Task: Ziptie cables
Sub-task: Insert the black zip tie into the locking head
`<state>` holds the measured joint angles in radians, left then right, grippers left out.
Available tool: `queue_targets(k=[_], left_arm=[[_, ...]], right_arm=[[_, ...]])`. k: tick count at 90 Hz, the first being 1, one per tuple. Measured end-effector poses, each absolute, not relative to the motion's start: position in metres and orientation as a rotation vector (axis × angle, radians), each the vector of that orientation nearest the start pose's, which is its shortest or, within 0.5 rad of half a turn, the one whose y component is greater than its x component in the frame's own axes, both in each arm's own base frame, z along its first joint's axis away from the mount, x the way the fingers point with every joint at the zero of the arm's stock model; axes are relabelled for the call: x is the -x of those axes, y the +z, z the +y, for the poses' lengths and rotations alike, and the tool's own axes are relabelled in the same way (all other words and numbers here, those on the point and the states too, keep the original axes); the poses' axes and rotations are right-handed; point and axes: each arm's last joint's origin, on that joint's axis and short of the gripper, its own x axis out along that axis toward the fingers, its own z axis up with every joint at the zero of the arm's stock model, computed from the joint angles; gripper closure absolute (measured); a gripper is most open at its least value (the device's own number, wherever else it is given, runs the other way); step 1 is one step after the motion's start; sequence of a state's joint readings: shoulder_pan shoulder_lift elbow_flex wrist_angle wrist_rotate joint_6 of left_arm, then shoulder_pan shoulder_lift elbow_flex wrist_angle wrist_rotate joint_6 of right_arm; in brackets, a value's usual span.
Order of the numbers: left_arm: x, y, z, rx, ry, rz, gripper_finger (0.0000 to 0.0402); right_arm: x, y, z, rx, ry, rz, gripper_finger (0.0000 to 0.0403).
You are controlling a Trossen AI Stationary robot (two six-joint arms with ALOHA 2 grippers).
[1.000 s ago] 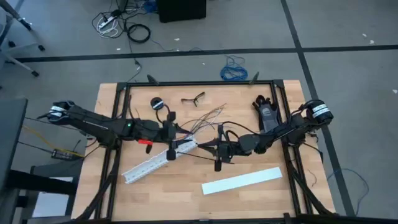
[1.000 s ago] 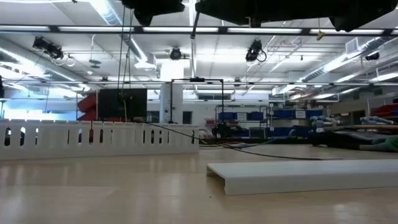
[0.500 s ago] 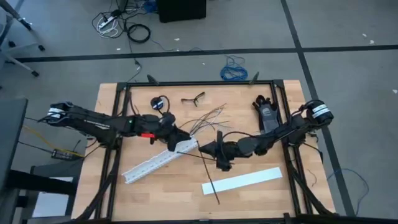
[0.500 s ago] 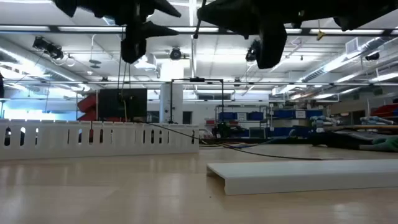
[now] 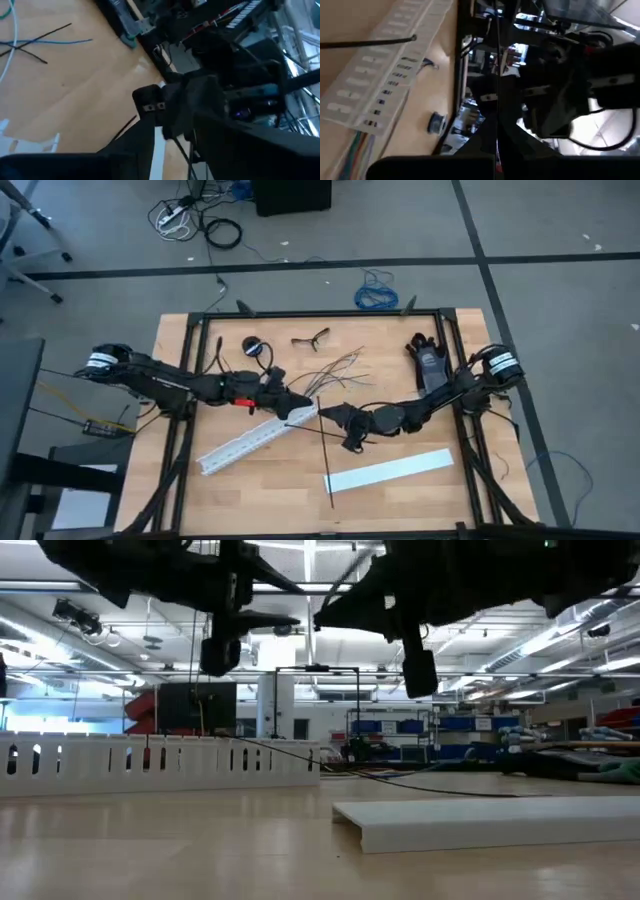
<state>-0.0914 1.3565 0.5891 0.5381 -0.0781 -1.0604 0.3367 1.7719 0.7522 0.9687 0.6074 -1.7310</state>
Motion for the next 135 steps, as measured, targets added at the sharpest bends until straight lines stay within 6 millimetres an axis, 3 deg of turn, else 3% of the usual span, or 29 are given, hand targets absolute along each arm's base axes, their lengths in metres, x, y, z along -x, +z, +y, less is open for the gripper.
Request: queue_targets(k=[19,37,135], left_arm=[[-0.281,0.199,-0.022,1.084,0.166,0.229,0.0270],[-0.284,0.207,-0.022,1.056,0.109,0.148,0.0270],[-0.285,0.212,-0.023,0.984,0.066,0.115,0.0270]], right_arm=[[-0.332,0.178,0.098,1.760,-0.185,0.258,0.0402],[-0.332,0.178,0.098,1.732,-0.186,0.251,0.0402],[-0.334,0.182,0.088,1.666,-0.239,0.228,0.0403]])
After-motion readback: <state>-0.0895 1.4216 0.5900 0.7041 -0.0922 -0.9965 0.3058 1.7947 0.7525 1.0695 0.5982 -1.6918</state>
